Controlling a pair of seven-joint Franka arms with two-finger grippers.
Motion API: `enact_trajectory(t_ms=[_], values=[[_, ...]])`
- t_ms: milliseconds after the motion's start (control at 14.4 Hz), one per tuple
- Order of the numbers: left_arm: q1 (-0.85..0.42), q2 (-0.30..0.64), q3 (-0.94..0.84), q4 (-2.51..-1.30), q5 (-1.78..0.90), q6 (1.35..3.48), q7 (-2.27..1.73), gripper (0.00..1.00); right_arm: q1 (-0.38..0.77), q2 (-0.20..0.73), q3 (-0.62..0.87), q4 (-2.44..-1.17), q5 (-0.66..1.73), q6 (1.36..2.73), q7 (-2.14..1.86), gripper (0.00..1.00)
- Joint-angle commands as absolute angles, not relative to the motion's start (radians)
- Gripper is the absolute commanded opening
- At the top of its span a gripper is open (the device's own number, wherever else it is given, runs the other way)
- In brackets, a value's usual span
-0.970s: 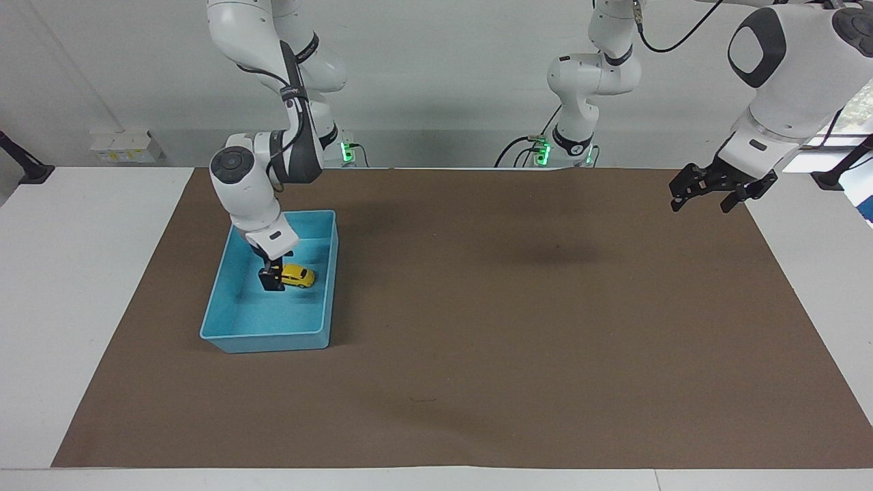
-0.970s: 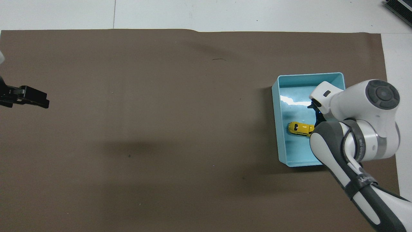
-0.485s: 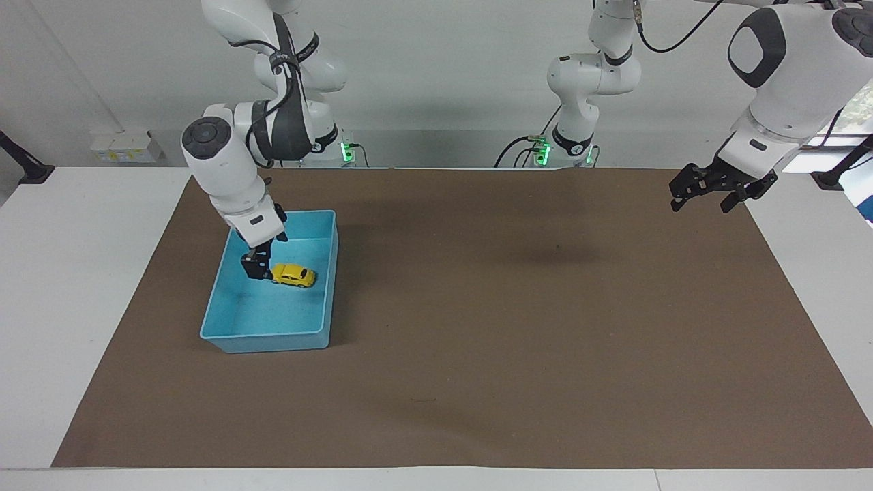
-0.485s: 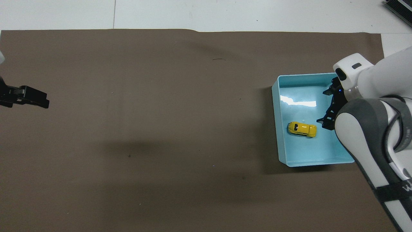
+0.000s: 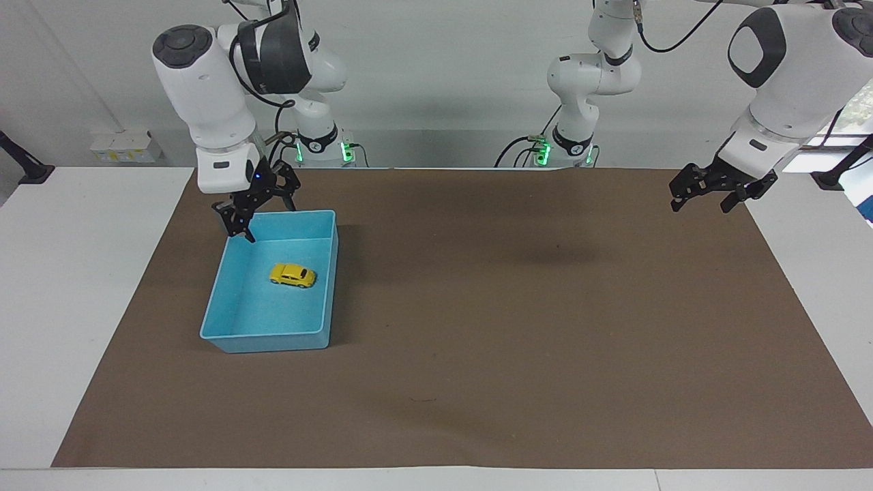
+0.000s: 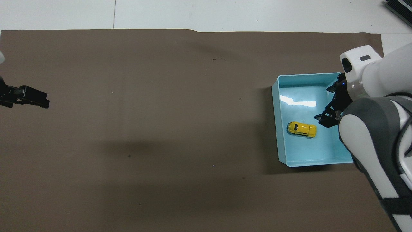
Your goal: Wind up and store yellow beetle car
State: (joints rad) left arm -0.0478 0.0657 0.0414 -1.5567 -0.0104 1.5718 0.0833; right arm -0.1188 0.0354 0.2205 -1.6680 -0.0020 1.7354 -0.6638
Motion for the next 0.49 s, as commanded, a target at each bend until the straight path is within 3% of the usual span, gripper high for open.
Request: enact_trajectory(t_ms=[0, 416], values=[[-0.034, 0.052, 0.029, -1.565, 0.005, 1.563, 0.086, 1.00, -0.124, 0.043, 0.227, -1.580, 0.026, 1.661, -0.464, 1.00], [-0.034, 0.051, 0.029, -1.563, 0.005, 1.563, 0.086, 1.00, -0.124, 0.032, 0.244, -1.549, 0.078, 1.608, -0.082, 1.00]])
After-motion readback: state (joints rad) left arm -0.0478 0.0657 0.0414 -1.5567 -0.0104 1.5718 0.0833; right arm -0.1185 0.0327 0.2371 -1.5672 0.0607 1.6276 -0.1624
